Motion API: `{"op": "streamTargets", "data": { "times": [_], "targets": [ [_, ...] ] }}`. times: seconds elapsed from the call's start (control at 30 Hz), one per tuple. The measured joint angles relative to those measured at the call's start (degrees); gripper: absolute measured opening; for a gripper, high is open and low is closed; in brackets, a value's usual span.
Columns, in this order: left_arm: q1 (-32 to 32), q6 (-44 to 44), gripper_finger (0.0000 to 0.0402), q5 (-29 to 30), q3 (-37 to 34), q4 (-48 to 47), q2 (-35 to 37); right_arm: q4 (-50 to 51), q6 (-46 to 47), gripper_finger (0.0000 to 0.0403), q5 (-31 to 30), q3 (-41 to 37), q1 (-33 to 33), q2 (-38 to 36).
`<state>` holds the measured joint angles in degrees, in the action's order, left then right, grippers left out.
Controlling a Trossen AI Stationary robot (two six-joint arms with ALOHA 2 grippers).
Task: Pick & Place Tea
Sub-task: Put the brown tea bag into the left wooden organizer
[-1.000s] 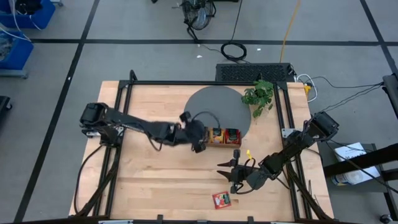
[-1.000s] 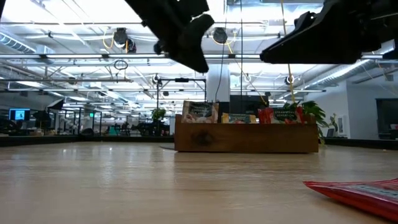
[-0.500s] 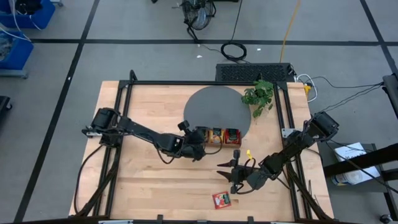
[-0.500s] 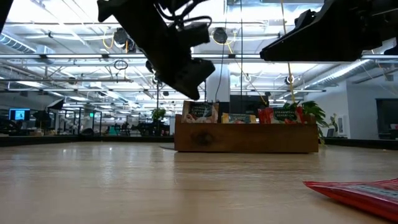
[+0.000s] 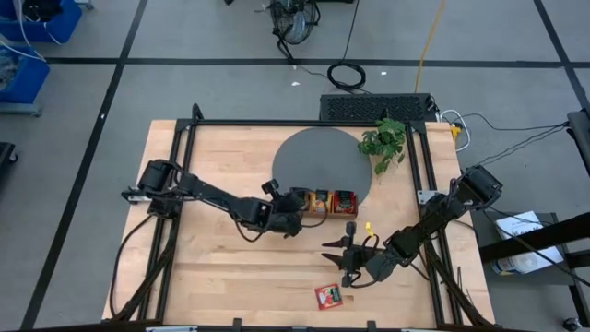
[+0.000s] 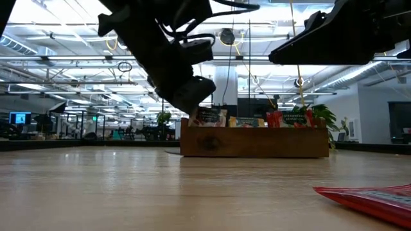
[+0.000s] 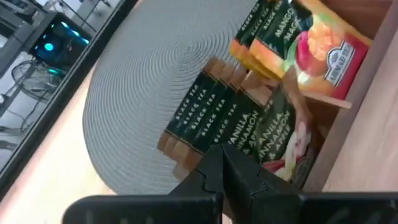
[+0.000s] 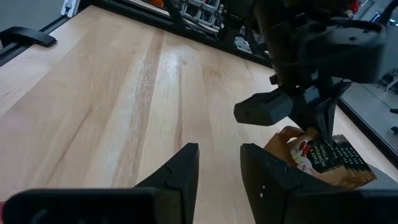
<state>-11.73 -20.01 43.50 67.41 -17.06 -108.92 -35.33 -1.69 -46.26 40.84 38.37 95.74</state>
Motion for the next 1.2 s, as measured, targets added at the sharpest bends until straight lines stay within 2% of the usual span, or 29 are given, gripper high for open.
{"op": "streamTargets", "data": {
  "times": [0.23, 0.43, 0.5, 0.57, 0.7, 0.77, 0.97, 1.2],
  "targets": [
    [-0.4, 2.4, 0.0008, 4.6, -1.7, 4.0, 1.0, -0.4, 0.1, 0.0105, 0.0, 0.0, 0.0, 0.0],
    [-1.9, 4.1, 0.0006, 5.3, -1.2, 7.8, 2.3, -0.5, -0.2, 0.0105, 0.0, 0.0, 0.0, 0.0],
    [-2.9, 8.2, 0.0004, 3.8, -1.2, 10.3, 2.9, -0.5, -0.4, 0.0105, 0.0, 0.0, 0.0, 0.0],
    [-3.9, 13.1, 0.0007, -0.5, -1.1, 13.9, 3.0, -0.4, -0.4, 0.0105, 0.0, 0.0, 0.0, 0.0],
    [-5.1, 20.8, 0.0005, -8.9, -1.2, 11.4, 3.0, -0.5, -0.5, 0.0105, 0.0, 0.0, 0.0, 0.0],
    [-4.5, 22.5, 0.0004, -10.2, -1.2, 9.7, 3.0, -0.6, -0.5, 0.0105, 0.0, 0.0, 0.0, 0.0],
    [1.0, 21.3, 0.0003, -18.0, -1.2, 10.3, 2.7, -1.3, -0.5, 0.0105, 0.0, 0.0, 0.0, 0.0],
    [6.5, 17.1, 0.0003, -19.0, -1.2, 8.7, 2.1, -1.1, -0.7, 0.0105, 0.0, 0.0, 0.0, 0.0]
  ]
}}
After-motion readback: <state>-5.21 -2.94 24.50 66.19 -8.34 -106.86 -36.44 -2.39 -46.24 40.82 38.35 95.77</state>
